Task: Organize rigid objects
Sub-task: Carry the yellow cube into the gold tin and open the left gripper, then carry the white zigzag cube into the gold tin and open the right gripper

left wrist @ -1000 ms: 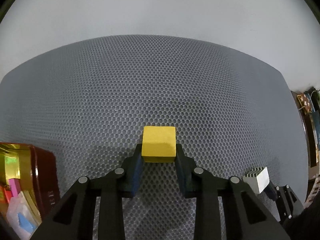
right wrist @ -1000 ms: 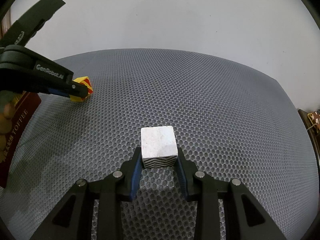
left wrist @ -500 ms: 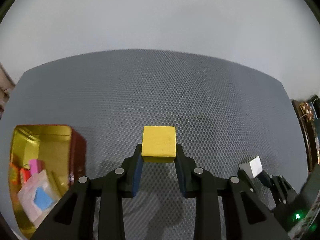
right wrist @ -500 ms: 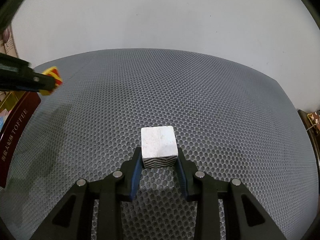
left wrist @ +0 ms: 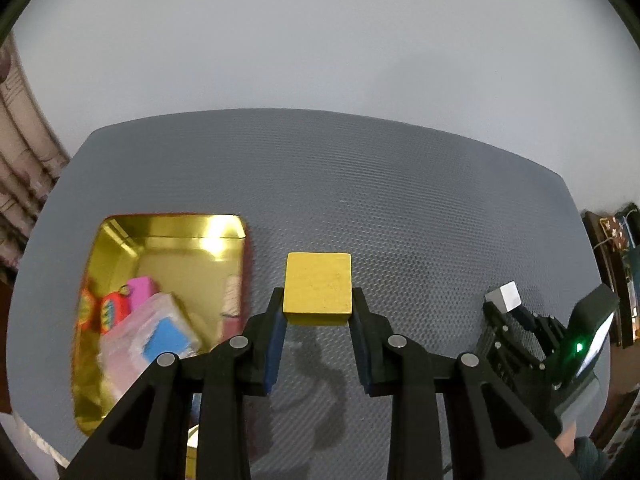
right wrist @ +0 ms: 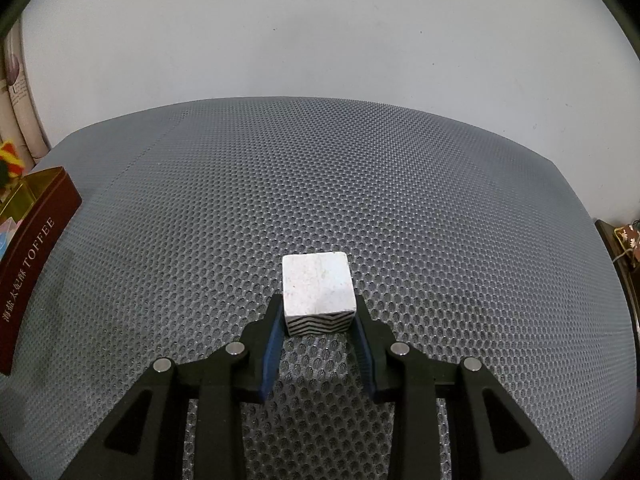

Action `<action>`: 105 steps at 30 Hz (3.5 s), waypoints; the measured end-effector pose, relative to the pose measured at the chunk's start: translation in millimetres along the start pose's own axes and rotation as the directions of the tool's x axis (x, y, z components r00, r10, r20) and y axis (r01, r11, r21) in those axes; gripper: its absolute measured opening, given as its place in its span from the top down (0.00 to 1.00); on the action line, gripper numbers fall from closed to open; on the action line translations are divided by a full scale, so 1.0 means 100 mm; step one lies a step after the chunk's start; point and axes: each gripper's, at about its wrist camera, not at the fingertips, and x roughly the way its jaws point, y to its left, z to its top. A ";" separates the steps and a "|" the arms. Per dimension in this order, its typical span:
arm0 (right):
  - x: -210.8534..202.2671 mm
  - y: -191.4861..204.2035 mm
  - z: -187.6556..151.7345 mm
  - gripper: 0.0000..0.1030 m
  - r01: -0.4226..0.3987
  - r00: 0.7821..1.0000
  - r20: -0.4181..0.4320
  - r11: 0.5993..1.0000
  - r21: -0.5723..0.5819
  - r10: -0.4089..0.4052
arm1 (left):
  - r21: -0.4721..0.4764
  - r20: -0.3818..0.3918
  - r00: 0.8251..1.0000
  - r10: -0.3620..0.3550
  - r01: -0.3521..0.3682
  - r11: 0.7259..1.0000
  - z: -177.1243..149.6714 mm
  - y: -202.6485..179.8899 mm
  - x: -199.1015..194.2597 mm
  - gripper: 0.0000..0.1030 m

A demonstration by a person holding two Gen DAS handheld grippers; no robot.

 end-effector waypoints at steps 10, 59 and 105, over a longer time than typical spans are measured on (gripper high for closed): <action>0.00 0.01 -0.01 0.68 0.001 1.000 0.000 1.000 -0.001 -0.001 | -0.069 0.009 0.997 0.079 -0.078 0.995 -0.09 0.66 -0.24 0.74; -0.09 0.07 -0.04 0.68 0.020 1.000 0.000 1.000 -0.019 -0.020 | -0.227 0.019 0.971 0.238 -0.228 0.947 -0.66 1.90 -0.22 0.67; -2.24 1.76 0.06 0.70 -0.267 0.958 0.014 0.909 -0.321 0.286 | -0.365 0.104 0.915 0.389 -0.329 0.871 -1.25 2.33 -0.73 0.39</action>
